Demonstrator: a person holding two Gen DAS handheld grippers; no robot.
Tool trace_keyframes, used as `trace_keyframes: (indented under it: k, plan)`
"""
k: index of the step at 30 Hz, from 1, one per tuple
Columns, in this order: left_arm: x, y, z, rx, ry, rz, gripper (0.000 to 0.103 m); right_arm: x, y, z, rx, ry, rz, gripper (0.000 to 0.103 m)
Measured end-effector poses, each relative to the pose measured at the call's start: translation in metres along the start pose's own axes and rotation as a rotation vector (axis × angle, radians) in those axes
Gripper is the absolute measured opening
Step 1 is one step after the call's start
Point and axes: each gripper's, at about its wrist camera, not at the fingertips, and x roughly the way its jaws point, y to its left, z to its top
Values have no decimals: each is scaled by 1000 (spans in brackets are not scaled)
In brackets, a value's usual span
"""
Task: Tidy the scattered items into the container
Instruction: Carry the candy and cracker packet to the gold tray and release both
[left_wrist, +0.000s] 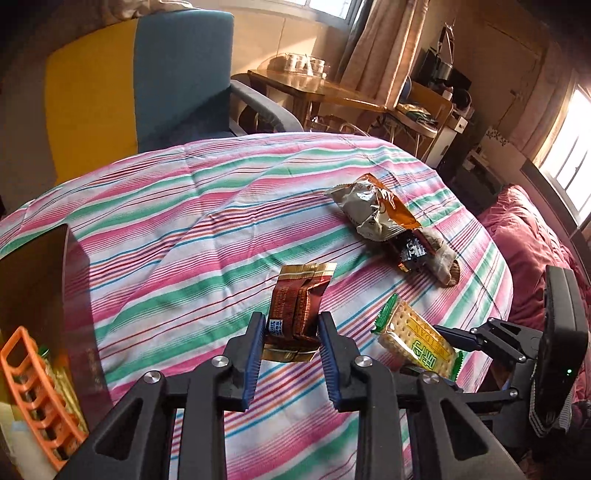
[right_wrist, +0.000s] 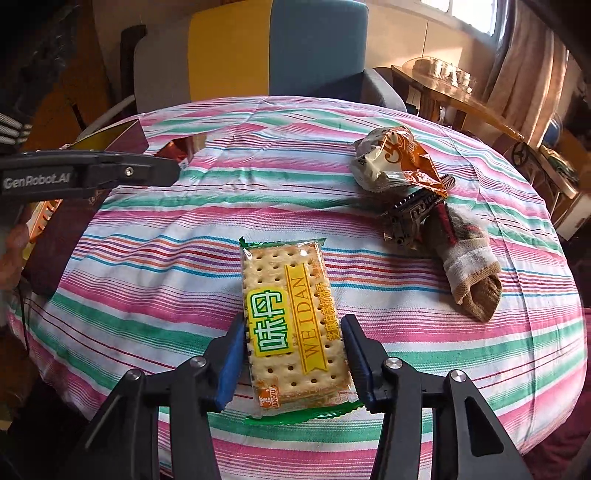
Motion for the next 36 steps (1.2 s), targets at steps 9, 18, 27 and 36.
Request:
trace_keyframes:
  k: [9, 18, 27, 36]
  plan:
    - [-75, 46, -36, -123, -132, 120, 29, -18, 51, 10, -76, -62, 44, 51]
    - [-127, 126, -67, -269, -193, 295, 29, -36, 125, 39, -179, -135, 179, 51]
    - [-130, 182, -93, -342, -171, 425, 29, -39, 214, 74, -312, -171, 293, 51]
    - [-127, 213, -111, -375, -146, 495, 29, -14, 264, 106, -326, -136, 305, 51]
